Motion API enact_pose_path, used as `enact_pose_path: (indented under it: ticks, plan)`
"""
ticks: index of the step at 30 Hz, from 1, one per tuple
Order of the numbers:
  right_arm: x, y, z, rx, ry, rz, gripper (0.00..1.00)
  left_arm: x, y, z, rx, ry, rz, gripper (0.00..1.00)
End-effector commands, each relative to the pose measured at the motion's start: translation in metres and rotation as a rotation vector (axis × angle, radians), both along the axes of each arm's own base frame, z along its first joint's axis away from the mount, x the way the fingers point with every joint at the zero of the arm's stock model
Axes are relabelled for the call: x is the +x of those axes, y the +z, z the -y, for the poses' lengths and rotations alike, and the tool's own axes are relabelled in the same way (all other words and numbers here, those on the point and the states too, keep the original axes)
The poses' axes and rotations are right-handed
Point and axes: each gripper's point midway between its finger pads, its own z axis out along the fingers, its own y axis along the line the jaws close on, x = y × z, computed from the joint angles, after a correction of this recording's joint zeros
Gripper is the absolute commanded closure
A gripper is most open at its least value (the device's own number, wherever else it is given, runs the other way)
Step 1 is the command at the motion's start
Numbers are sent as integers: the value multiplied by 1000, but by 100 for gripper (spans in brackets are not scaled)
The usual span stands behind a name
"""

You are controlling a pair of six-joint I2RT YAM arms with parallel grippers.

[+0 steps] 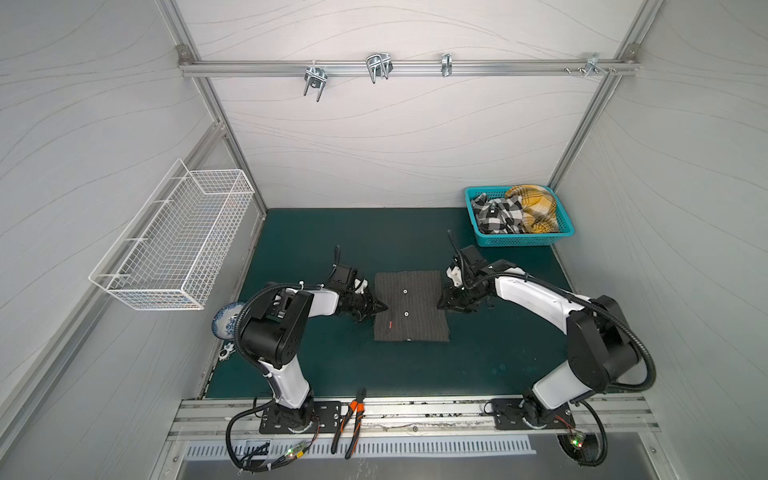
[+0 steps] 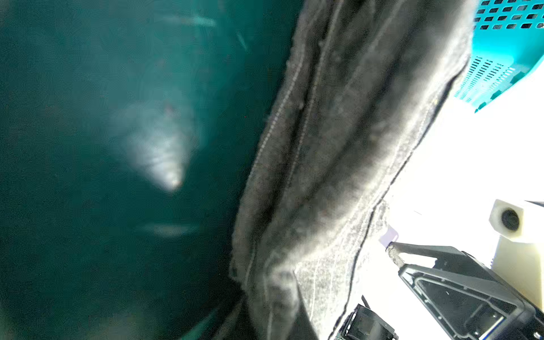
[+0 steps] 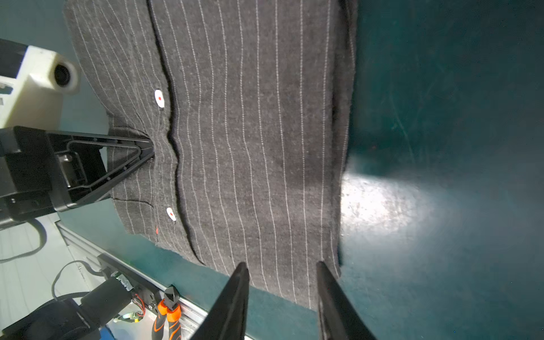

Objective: Fold and stack the long sleeve shirts

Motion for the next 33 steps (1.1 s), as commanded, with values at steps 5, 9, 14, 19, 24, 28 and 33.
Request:
enact_pose_path:
  ticks: [5, 9, 14, 19, 24, 28, 33]
  plan:
    - [-5, -9, -15, 23, 14, -30, 61, -15, -20, -13, 91, 17, -75, 100]
    - [-10, -14, -17, 25, 17, -43, 61, -16, -22, -15, 99, 23, -75, 100]
    - [-13, -16, -15, 14, 25, -43, 61, -15, -24, -15, 101, 27, -76, 100]
    - [-17, -23, -15, 10, 29, -58, 62, -14, -24, -15, 106, 21, -75, 100]
    - [-18, -27, -17, -3, 39, -60, 62, -14, -25, -15, 106, 25, -78, 100]
    - [-18, -29, -19, -15, 50, -54, 63, -15, -25, -16, 106, 28, -78, 100]
    - [-18, -34, -21, -24, 60, -69, 63, -14, -24, -15, 101, 29, -71, 100]
